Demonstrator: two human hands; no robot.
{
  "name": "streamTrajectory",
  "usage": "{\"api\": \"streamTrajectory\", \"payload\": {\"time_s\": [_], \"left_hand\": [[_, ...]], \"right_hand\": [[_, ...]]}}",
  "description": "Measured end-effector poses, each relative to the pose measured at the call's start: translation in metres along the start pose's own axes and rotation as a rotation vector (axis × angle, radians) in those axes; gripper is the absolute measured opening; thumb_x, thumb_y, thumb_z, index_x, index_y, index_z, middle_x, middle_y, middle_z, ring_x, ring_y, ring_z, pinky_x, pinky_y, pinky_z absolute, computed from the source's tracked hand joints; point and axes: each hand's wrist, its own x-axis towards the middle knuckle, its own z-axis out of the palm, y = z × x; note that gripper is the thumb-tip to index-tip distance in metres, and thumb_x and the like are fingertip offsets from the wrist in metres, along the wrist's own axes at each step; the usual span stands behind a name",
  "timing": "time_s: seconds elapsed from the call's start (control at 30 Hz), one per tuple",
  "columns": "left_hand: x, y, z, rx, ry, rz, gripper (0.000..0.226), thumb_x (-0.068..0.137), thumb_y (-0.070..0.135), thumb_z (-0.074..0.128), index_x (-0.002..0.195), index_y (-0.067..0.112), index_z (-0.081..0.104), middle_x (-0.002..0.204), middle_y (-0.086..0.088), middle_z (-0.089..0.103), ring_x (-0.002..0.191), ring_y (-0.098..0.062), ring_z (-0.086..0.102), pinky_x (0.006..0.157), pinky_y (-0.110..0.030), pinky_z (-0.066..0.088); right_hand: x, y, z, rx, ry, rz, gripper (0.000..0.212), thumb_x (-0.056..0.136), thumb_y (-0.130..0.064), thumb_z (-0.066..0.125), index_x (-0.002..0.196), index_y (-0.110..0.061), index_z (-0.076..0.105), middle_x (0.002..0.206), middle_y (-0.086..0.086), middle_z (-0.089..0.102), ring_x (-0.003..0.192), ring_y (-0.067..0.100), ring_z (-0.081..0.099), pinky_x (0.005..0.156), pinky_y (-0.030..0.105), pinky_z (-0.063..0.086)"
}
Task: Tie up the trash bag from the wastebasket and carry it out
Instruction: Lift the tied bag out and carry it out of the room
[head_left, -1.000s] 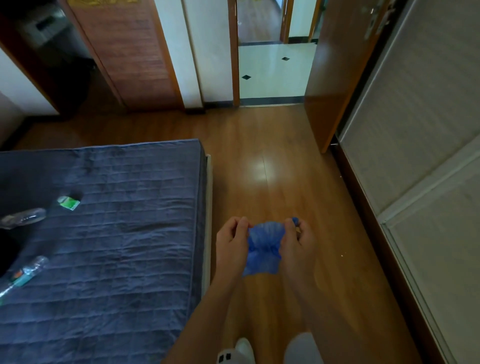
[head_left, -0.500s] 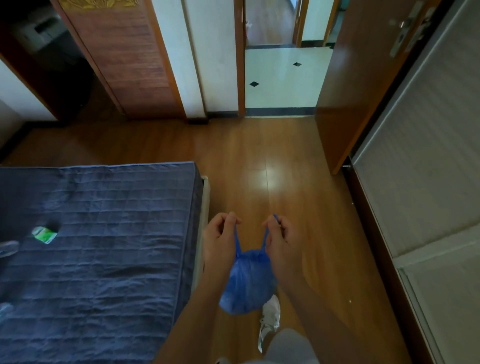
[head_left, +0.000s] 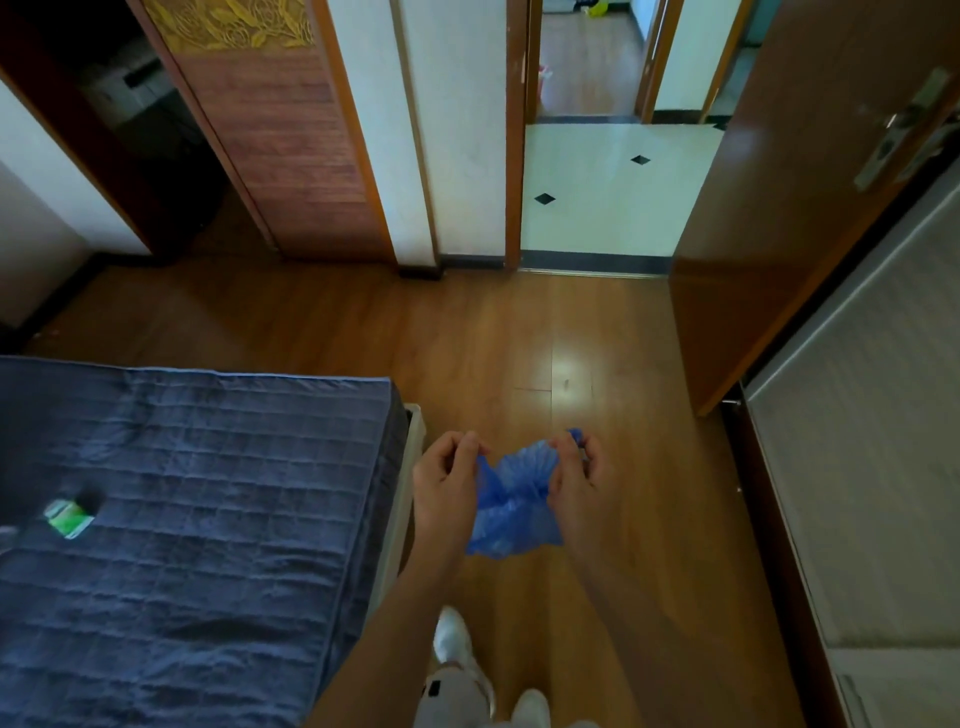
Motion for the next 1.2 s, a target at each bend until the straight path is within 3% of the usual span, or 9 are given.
{"api": "streamTrajectory", "payload": {"time_s": [0.1,0.2,0.37,0.47,0.57,0.7,1.03,1.2], "left_hand": [[0.036,0.000,0.012,0.002,-0.008,-0.017,0.030,0.097,0.021,0.054,0.070,0.015,0.068,0.052,0.010,0.053,0.055,-0.011,0.047,0.057,-0.032,0.041],[0.078,0.002,0.022,-0.002,-0.001,-0.013,0.030,0.096,0.021,0.055,0.069,0.017,0.068,0.052,0.010,0.053,0.054,-0.012,0.046,0.053,-0.027,0.040],[0.168,0.008,0.036,-0.011,0.024,-0.015,0.031,0.095,0.019,0.056,0.067,0.016,0.068,0.052,0.003,0.051,0.049,-0.008,0.042,0.046,-0.018,0.034],[0.233,0.016,0.041,-0.015,0.047,-0.046,0.031,0.095,0.020,0.056,0.067,0.015,0.068,0.054,-0.002,0.049,0.048,-0.007,0.041,0.046,-0.019,0.033],[0.291,0.026,0.043,-0.049,0.012,-0.052,0.030,0.095,0.019,0.056,0.067,0.013,0.067,0.048,0.010,0.044,0.046,-0.004,0.037,0.046,-0.019,0.031],[0.354,0.036,0.048,-0.052,-0.013,-0.062,0.029,0.094,0.016,0.056,0.068,0.010,0.068,0.044,0.013,0.045,0.047,-0.004,0.038,0.050,-0.022,0.032],[0.465,0.035,0.070,-0.116,-0.027,-0.088,0.034,0.097,0.016,0.053,0.066,0.018,0.067,0.045,0.012,0.041,0.046,-0.006,0.033,0.049,-0.026,0.028],[0.533,0.040,0.100,-0.067,-0.020,-0.107,0.031,0.097,0.013,0.051,0.069,0.014,0.066,0.047,0.010,0.043,0.046,-0.006,0.035,0.045,-0.021,0.030]], "right_hand": [[0.034,-0.004,0.010,0.005,-0.008,0.006,0.033,0.099,-0.028,0.050,0.076,-0.005,0.057,0.052,-0.001,0.045,0.049,0.011,0.043,0.050,0.024,0.039],[0.069,-0.006,0.025,-0.016,-0.042,0.009,0.035,0.099,-0.030,0.049,0.079,-0.002,0.057,0.054,0.002,0.043,0.049,0.016,0.040,0.045,0.024,0.035],[0.148,-0.014,0.067,-0.059,-0.099,0.055,0.032,0.100,-0.037,0.047,0.076,-0.020,0.062,0.051,-0.003,0.041,0.045,0.011,0.037,0.044,0.030,0.032],[0.203,-0.029,0.101,-0.039,-0.088,0.058,0.034,0.100,-0.031,0.048,0.079,-0.006,0.060,0.054,0.001,0.039,0.044,0.008,0.036,0.044,0.026,0.033],[0.253,-0.041,0.133,-0.006,-0.076,0.064,0.032,0.102,-0.024,0.046,0.086,0.001,0.060,0.051,-0.003,0.040,0.042,0.004,0.037,0.042,0.019,0.033],[0.309,-0.047,0.161,-0.017,-0.034,0.071,0.029,0.102,-0.025,0.046,0.085,-0.007,0.062,0.045,-0.009,0.043,0.040,0.004,0.039,0.046,0.027,0.034],[0.419,-0.056,0.214,0.054,-0.050,0.073,0.032,0.103,-0.021,0.043,0.072,-0.013,0.047,0.044,-0.009,0.042,0.039,0.007,0.036,0.039,0.022,0.031],[0.496,-0.054,0.232,-0.034,-0.083,0.084,0.032,0.100,-0.024,0.048,0.069,-0.016,0.052,0.059,0.002,0.042,0.055,0.016,0.039,0.051,0.030,0.033]]}}
